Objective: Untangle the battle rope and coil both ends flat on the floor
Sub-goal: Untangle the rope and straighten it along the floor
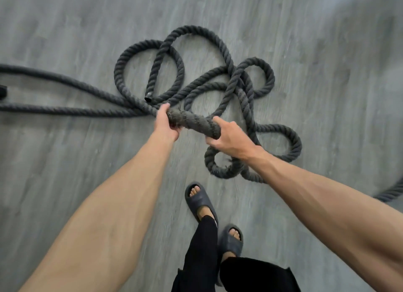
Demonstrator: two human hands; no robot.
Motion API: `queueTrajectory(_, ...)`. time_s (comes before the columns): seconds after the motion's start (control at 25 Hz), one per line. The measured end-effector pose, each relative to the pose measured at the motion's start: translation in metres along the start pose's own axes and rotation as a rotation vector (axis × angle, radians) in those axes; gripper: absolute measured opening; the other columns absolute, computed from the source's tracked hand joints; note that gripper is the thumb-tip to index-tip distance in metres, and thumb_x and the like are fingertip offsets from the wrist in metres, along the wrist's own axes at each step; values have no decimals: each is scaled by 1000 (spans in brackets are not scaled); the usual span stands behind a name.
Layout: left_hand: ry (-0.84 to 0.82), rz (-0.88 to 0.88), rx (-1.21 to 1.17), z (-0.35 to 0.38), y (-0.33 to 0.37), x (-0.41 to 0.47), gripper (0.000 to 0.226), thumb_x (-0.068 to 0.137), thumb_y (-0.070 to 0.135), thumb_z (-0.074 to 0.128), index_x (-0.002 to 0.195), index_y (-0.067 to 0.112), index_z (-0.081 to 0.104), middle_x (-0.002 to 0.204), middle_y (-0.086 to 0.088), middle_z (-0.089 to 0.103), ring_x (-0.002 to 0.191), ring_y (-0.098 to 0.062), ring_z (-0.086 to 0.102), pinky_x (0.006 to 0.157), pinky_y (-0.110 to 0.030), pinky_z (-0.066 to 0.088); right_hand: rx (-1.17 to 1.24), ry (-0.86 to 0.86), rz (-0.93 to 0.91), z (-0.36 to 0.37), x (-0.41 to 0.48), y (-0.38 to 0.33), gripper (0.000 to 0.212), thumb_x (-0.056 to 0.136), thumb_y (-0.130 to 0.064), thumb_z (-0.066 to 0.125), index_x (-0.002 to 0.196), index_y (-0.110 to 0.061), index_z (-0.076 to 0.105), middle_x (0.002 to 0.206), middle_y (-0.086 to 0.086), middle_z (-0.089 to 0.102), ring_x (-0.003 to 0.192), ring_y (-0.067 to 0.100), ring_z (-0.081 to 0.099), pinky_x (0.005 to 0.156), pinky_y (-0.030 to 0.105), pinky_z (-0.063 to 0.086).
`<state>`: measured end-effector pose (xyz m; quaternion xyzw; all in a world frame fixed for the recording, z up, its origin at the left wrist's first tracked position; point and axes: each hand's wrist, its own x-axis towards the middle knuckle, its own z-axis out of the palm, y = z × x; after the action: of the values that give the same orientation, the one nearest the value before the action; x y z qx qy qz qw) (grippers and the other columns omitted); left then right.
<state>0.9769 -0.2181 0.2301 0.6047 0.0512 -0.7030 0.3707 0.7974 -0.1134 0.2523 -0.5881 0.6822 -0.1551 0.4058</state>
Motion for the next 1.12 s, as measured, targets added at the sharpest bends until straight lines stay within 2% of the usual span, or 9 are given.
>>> queueTrajectory(0.08,-108,37,-90,36,39,-4,44,91,37,64,117,3,60,109,-24,68,90,-38,70,82,-51,59,-70,70,22,-26,21,7,31,83,-34,70,98,-22,46,75,0,64,66,23,63,61,34,48)
queueTrajectory(0.24,-188,124,-24,100,106,1,60,84,23,71,135,4,46,121,-30,62,90,-45,71,72,-54,58,-202,238,93,-66,82,8,35,84,-29,70,105,-16,46,95,7,66,89,34,64,71,41,50)
queueTrajectory(0.44,-217,261,36,196,151,28,68,78,10,74,136,10,37,124,-30,59,95,-46,69,73,-65,55,-429,471,227,-135,163,16,47,82,-51,71,112,-17,60,109,14,53,102,34,55,79,44,50)
queueTrajectory(0.56,-167,292,130,263,161,61,60,84,7,71,134,7,38,120,-25,59,97,-41,68,69,-61,57,-350,470,317,-167,215,34,37,91,-44,66,114,-16,60,97,15,69,91,37,66,76,42,51)
queueTrajectory(0.68,-123,272,202,331,166,94,56,86,7,71,130,5,37,112,-21,58,96,-38,67,71,-59,58,-213,500,426,-192,272,57,31,94,-35,64,118,-15,60,96,17,71,92,39,67,77,45,53)
queueTrajectory(0.84,-131,252,255,408,172,120,49,85,9,72,121,6,39,108,-21,59,90,-35,68,74,-56,59,-34,677,553,-258,341,74,30,94,-26,66,123,-21,61,102,14,72,96,37,68,79,47,57)
queueTrajectory(0.96,-193,299,340,470,190,139,46,87,13,72,114,12,34,111,-19,62,93,-32,70,79,-55,59,-18,842,546,-313,391,81,31,96,-19,62,126,-26,58,105,8,73,97,33,69,79,45,56)
queueTrajectory(1.04,-242,354,525,506,211,158,55,91,26,70,128,12,32,122,-12,62,97,-26,71,89,-55,55,27,906,485,-336,423,86,42,99,-16,57,140,-24,50,111,9,73,103,32,69,84,40,55)
queueTrajectory(1.12,-308,396,758,533,229,185,73,98,35,59,155,20,16,144,-7,51,121,-24,60,105,-56,42,80,770,430,-346,453,97,64,101,-10,52,158,-18,25,134,16,62,124,31,58,100,29,42)
